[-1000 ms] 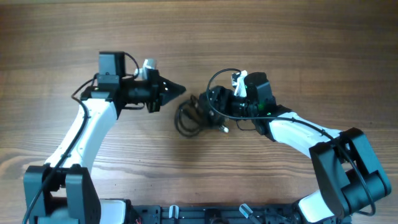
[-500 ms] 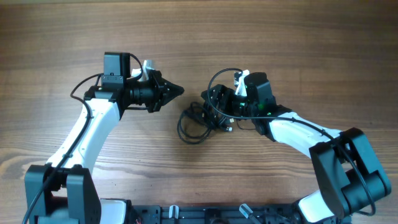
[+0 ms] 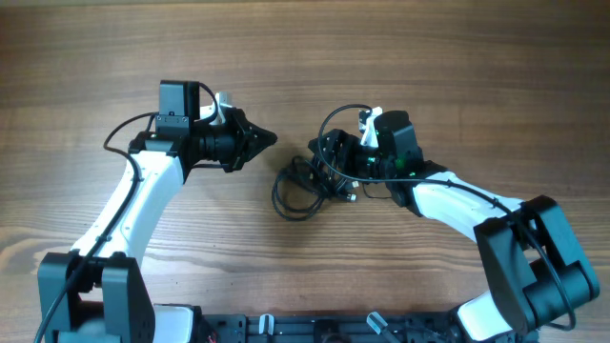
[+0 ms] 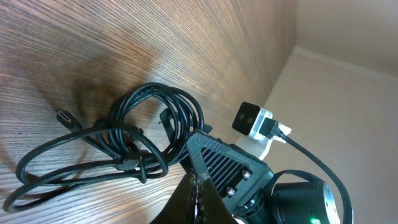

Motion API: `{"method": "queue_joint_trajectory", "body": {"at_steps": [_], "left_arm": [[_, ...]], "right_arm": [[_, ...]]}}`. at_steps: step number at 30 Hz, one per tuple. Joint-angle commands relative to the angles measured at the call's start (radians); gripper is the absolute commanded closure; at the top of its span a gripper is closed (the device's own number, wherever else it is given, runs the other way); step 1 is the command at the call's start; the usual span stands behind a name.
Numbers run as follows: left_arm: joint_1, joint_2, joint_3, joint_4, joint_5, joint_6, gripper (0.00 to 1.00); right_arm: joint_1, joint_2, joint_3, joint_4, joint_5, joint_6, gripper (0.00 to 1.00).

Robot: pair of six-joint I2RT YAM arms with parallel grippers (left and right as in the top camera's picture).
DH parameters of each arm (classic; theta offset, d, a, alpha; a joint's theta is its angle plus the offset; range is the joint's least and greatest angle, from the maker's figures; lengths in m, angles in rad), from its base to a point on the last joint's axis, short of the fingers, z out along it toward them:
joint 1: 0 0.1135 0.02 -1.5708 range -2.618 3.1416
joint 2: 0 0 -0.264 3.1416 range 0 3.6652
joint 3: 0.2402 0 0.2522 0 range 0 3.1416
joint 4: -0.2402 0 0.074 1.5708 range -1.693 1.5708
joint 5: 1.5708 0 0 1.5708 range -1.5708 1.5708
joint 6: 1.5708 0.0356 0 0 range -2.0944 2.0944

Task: Untangle cables
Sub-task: 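Open the left gripper, release the cables, and hold it aside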

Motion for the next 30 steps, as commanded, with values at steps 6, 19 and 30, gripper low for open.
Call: {"method": "queue_joint_trajectory", "body": {"at_steps": [6, 19, 30], "left_arm": [[0.0, -0.015, 0.012, -0.005, -0.028, 0.002, 0.94], [0.0, -0.015, 0.012, -0.016, -0.029, 0.003, 0.94], [0.0, -0.015, 0.012, -0.016, -0.029, 0.003, 0.96]], "right_arm": [[-0.002, 0.005, 0.004, 0.006, 0.018, -0.016, 0.0], [-0.002, 0.005, 0.004, 0.006, 0.018, -0.016, 0.0], [-0.002, 0.005, 0.004, 0.006, 0.018, -0.016, 0.0]]}}
